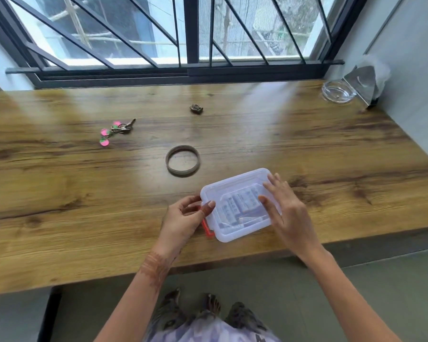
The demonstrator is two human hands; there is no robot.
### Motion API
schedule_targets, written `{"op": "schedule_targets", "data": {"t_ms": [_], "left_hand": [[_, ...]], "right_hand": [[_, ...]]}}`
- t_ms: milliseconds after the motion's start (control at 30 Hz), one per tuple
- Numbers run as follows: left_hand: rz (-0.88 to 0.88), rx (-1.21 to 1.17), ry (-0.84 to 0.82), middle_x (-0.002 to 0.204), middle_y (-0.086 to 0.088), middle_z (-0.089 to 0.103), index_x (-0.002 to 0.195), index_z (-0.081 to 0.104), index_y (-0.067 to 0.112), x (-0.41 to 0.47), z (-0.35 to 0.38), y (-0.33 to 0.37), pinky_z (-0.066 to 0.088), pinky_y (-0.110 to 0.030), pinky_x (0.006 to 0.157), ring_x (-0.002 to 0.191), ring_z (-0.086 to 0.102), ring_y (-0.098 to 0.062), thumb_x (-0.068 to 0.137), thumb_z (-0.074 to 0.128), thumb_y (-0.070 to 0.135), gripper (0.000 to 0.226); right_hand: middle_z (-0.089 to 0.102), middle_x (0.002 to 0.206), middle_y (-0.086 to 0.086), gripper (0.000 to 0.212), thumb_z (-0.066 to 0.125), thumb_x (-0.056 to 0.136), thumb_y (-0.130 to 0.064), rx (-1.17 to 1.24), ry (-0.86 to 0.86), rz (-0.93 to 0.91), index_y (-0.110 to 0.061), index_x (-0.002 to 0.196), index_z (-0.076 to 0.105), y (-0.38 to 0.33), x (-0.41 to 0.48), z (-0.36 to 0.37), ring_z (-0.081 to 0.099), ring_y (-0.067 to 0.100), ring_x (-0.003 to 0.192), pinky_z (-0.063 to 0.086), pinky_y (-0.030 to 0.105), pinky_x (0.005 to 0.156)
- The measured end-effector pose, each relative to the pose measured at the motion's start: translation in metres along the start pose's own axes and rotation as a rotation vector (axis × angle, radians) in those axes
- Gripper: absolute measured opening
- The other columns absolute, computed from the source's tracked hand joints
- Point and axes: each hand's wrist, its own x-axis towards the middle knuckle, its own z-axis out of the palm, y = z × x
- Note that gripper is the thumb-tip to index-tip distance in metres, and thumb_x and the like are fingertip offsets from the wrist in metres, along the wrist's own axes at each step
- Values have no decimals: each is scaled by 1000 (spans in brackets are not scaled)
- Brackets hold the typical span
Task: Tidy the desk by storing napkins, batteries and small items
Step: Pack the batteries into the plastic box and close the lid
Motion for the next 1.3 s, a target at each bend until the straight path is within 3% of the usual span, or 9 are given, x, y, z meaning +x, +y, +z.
{"op": "schedule_targets", "data": {"t_ms": [100,200,333,533,600,767,933,1133,1300], "left_hand": [[-36,-6,0,96,-1,72,104,64,14,-1,-2,-1,54,-17,63,83,69,-10,73,74,29,35],[-115,-63,-24,80,-2,74,93,67,8,-5,-1,2,52,-17,54,66,69,-10,80,66,33,28],[-129,-195,41,67,-2,72,80,67,7,-4,-4,7,56,-19,57,62,68,-11,94,48,32,34],[-79,-312,28,90,-3,73,101,68,8,-16,-5,1,56,-24,78,84,69,-14,95,47,22,26],[17,-235,-3,101,1,71,111,65,10,-21,0,-2,53,-19,85,95,67,-10,91,55,17,24],[178,101,35,116,12,64,141,38,20,-22,11,-8,48,-23,93,102,62,-1,78,72,15,72],[261,247,61,105,14,64,133,49,19,-20,9,-5,50,-29,93,95,63,-3,83,68,17,54],[279,385,36,121,7,59,145,32,17,-18,8,-7,45,-25,96,110,57,-12,88,61,24,64],[443,689,156,139,-8,48,147,22,13,-21,15,-4,36,-30,107,127,46,-24,86,63,23,74]], "right_hand": [[42,142,6,57,28,95,-44,16,47,20,-4,129,49,-1,-3,8,30,15,136,14,17,114],[44,140,7,60,21,97,-46,19,96,41,-2,128,50,-4,-4,11,32,15,135,12,14,114],[44,140,6,57,23,97,-42,2,117,63,-2,128,49,-7,-3,16,32,15,136,12,15,114],[45,138,11,51,26,97,-33,-21,191,112,1,125,52,-18,-2,26,30,13,133,14,23,116],[45,138,14,51,27,97,-32,-48,206,114,3,125,53,-23,-3,30,30,15,133,12,23,116],[44,139,18,52,24,97,-30,-141,217,140,5,125,51,-34,-2,38,30,23,135,11,29,115],[42,139,19,53,23,97,-29,-199,226,146,6,127,48,-38,-4,39,30,25,135,11,34,115],[44,137,21,53,23,96,-28,-226,201,153,7,126,48,-38,-4,40,36,33,133,17,41,113],[39,143,11,46,29,98,-27,-54,139,127,0,132,44,-34,-3,30,26,15,136,12,28,115]]}}
